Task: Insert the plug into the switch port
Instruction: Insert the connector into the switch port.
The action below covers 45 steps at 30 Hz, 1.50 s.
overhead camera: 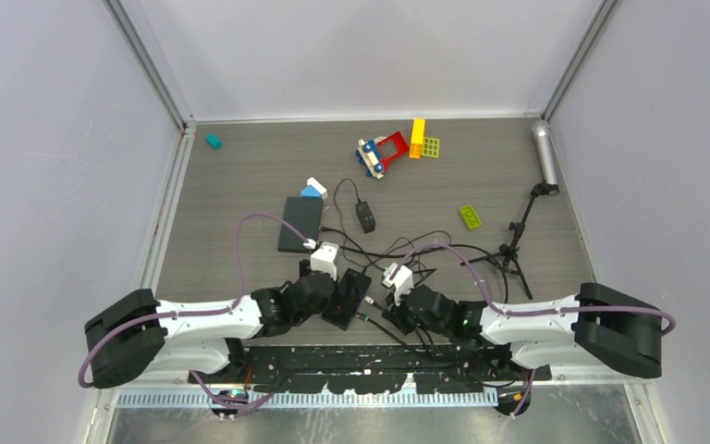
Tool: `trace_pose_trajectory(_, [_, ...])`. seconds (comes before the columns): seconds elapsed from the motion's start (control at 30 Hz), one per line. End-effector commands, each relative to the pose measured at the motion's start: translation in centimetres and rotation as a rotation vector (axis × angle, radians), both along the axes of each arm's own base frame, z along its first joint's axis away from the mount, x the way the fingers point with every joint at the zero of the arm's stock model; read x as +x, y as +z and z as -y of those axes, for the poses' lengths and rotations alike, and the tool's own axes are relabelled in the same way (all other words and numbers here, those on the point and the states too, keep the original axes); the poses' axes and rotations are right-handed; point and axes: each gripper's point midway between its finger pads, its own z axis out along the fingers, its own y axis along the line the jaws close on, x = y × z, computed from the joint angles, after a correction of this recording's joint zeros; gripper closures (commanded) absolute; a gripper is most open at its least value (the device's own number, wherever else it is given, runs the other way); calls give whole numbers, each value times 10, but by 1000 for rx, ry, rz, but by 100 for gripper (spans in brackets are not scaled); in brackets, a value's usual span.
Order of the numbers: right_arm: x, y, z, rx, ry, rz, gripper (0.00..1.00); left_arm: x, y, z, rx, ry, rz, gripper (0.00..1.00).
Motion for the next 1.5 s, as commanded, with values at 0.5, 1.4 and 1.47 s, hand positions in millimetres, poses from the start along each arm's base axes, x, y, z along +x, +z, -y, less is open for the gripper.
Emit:
trace_pose_trajectory(0.5, [5, 0, -7, -85, -52, -54, 100, 7, 4, -1, -59, 34, 32, 17])
trace_pose_trajectory(1.4, [9, -1, -19, -104, -56, -65, 100, -3, -15, 3, -50, -24, -12, 26])
trace_pose_trajectory(1.47, [12, 0, -18, -105, -69, -56, 100, -5, -17, 6, -50, -45, -17, 28])
